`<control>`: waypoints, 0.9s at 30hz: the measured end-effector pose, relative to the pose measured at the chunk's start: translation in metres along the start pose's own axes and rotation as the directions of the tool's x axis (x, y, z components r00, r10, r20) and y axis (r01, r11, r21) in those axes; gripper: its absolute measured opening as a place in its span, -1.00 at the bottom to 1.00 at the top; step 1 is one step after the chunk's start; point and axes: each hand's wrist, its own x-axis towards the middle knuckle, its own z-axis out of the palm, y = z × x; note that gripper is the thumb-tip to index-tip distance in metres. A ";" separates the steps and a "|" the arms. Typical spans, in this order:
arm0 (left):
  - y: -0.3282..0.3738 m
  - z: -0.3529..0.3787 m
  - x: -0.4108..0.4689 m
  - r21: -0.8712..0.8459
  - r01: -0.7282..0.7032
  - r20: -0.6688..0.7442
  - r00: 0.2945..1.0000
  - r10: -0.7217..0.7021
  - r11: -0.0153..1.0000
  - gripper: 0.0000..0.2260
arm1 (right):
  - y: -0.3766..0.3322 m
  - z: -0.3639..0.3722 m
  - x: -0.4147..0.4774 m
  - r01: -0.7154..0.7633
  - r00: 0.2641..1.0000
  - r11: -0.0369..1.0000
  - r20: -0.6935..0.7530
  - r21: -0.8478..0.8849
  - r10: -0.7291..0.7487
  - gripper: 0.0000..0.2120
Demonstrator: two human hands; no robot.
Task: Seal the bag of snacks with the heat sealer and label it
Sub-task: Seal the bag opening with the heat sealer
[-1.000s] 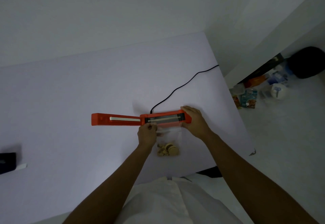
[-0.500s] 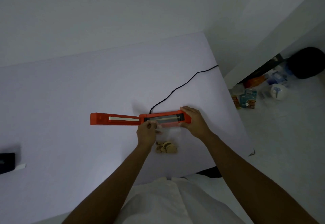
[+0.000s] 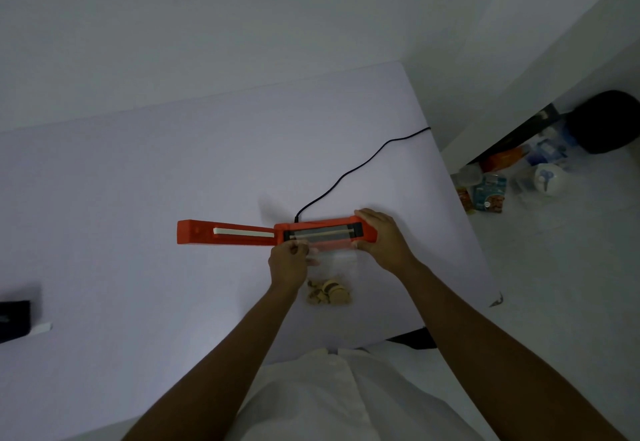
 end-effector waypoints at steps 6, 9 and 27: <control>0.001 0.001 0.000 0.028 0.000 -0.016 1.000 0.001 1.000 -0.79 | -0.001 0.000 0.000 0.003 1.000 1.000 -0.004 0.001 -0.003 -0.27; 0.000 0.001 0.001 0.035 -0.015 -0.008 1.000 0.016 0.999 -0.78 | -0.001 0.000 0.000 0.001 1.000 1.000 -0.010 0.011 -0.001 -0.27; -0.001 0.004 0.005 0.090 -0.089 -0.041 0.995 0.093 0.992 -0.83 | 0.000 0.000 0.000 -0.004 1.000 1.000 -0.002 0.002 0.004 -0.27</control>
